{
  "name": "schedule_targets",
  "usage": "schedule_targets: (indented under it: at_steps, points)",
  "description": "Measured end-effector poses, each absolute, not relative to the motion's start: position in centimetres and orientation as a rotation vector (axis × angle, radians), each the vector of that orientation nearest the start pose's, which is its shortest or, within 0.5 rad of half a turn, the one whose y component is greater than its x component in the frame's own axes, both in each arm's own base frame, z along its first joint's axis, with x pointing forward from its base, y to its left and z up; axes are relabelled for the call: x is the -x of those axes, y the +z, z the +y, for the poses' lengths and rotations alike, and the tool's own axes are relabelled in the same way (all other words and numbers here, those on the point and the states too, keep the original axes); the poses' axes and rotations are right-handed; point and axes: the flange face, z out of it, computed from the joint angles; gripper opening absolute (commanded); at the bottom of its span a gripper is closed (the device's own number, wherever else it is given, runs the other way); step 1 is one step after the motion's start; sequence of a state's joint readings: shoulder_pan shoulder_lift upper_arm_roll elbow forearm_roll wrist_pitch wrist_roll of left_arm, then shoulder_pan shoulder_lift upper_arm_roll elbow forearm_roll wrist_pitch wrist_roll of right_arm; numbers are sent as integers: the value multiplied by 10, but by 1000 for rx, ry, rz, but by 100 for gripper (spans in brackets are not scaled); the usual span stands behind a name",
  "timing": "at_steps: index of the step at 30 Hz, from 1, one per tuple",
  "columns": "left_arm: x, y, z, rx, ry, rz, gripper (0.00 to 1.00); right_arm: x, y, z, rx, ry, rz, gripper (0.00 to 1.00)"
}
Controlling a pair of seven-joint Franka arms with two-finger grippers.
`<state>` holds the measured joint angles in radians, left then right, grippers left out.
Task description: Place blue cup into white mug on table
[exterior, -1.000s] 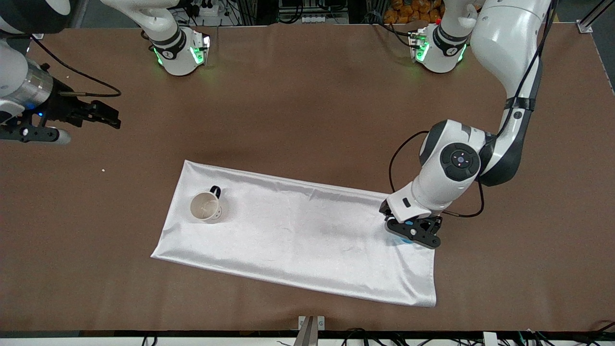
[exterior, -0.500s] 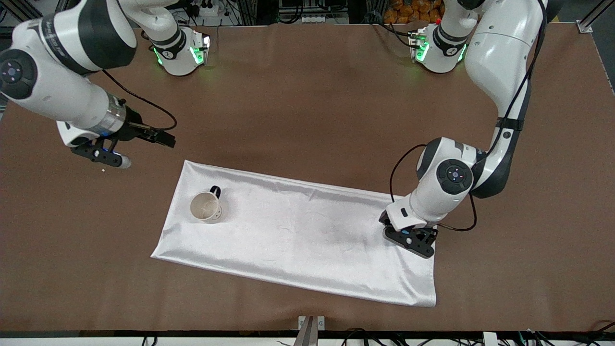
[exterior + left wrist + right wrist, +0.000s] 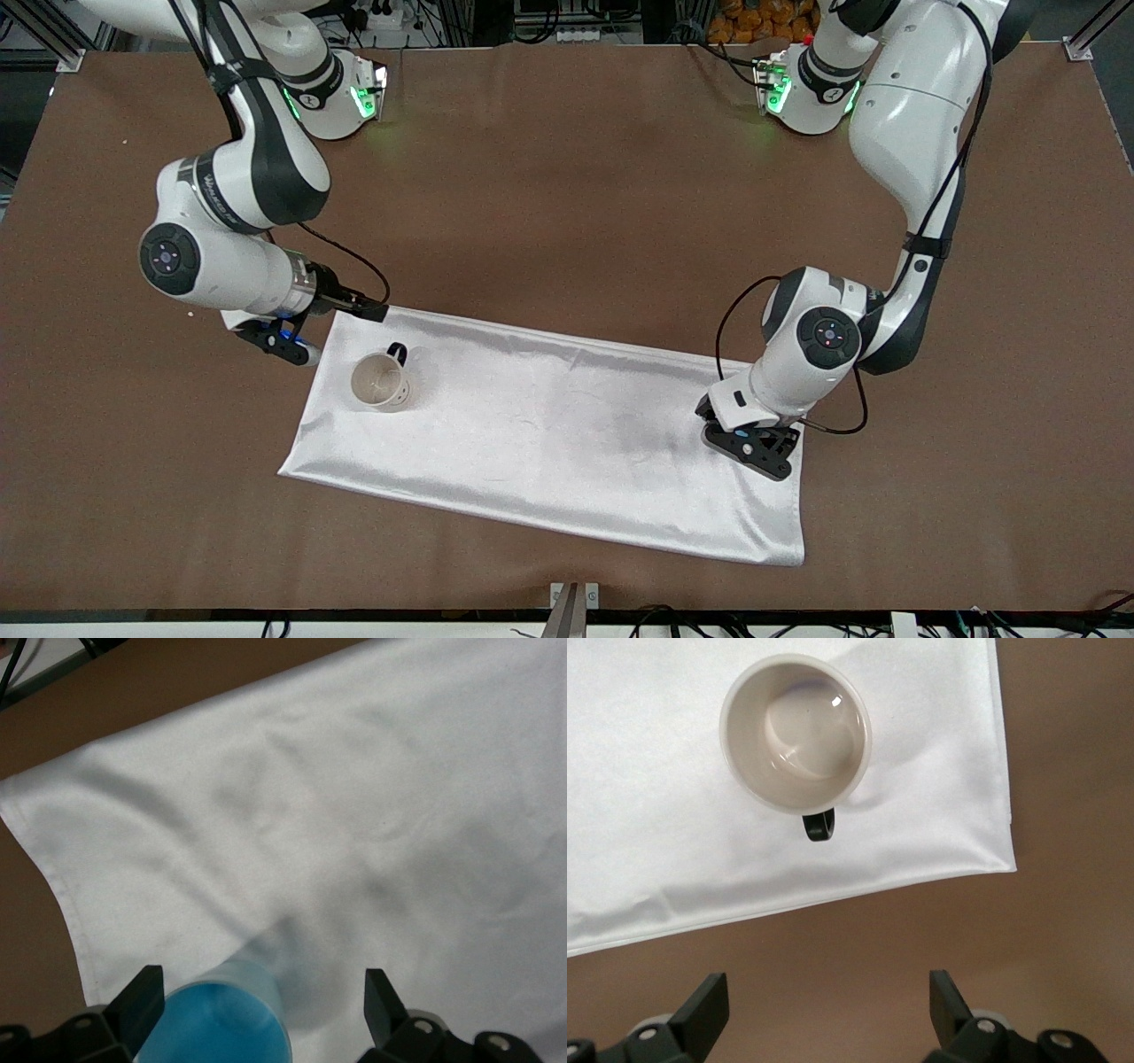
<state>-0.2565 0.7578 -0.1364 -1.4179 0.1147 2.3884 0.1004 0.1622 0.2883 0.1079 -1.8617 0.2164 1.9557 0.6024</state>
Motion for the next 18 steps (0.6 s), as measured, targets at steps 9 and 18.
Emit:
schedule_targets:
  at_steps: [9, 18]
  points:
    - [-701, 273, -265, 3052, -343, 808, 100, -584, 299, 199, 2926, 369, 642, 100]
    - [-697, 264, -263, 3057, -293, 796, 100, -579, 252, 222, 2949, 353, 611, 100]
